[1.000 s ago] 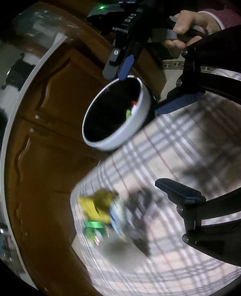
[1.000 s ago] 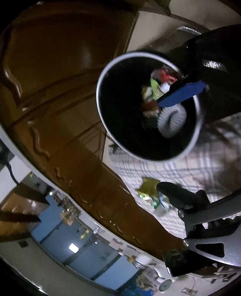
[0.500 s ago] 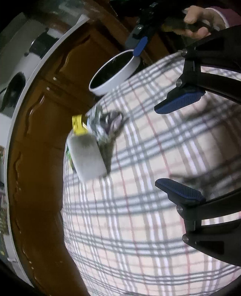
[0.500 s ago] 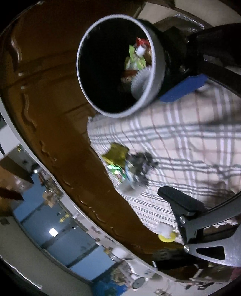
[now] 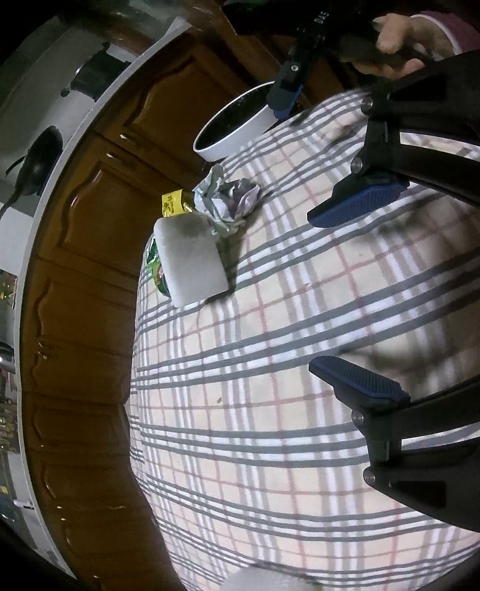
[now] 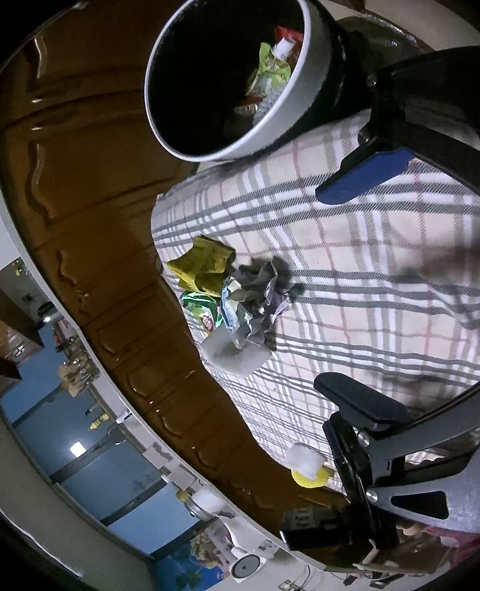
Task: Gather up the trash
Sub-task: 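Grasp the white foam block with the left tool while the right tool grasps crumpled tissue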
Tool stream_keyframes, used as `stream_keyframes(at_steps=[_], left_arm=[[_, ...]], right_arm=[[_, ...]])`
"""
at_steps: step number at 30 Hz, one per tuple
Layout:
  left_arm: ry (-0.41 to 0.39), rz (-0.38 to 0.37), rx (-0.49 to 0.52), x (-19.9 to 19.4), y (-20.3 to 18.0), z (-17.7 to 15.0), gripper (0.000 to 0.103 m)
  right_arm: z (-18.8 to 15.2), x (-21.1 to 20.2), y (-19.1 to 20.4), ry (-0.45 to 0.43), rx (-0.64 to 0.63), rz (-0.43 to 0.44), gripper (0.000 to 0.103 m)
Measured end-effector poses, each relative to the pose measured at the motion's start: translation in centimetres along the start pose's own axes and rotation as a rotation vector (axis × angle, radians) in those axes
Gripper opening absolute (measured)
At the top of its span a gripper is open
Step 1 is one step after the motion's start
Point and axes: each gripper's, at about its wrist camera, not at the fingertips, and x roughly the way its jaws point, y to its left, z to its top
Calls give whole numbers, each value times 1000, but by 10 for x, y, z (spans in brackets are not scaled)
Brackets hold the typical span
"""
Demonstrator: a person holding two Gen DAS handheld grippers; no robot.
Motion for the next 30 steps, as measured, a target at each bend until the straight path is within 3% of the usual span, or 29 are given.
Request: stream_keyframes(at_steps=[7, 13, 19, 22, 23, 24, 25, 27, 28, 30], left_arm=[[6, 41, 65, 25, 0, 23, 75], [29, -15, 34, 58, 13, 54, 75], [58, -104, -7, 94, 21, 81, 75], [63, -139, -7, 108, 21, 90, 75], [65, -143, -1, 112, 19, 92, 74], [65, -150, 10, 115, 17, 93, 71], [61, -155, 19, 117, 15, 94, 69], [64, -182, 44, 121, 8, 94, 46], [70, -196, 51, 122, 7, 93, 40], [49, -184, 75, 118, 3, 92, 37]], right_arm=[[9, 20, 4, 19, -10, 2, 94], [26, 38, 5, 21, -11, 33, 89], [46, 66, 2, 64, 2, 65, 69], [49, 81, -6, 115, 44, 85, 38], [49, 83, -9, 128, 63, 94, 22], [49, 84, -12, 130, 75, 102, 17], [47, 81, -15, 123, 87, 109, 16], [43, 74, -16, 110, 94, 108, 12], [41, 70, -17, 105, 100, 112, 11], [37, 62, -17, 94, 104, 116, 10]])
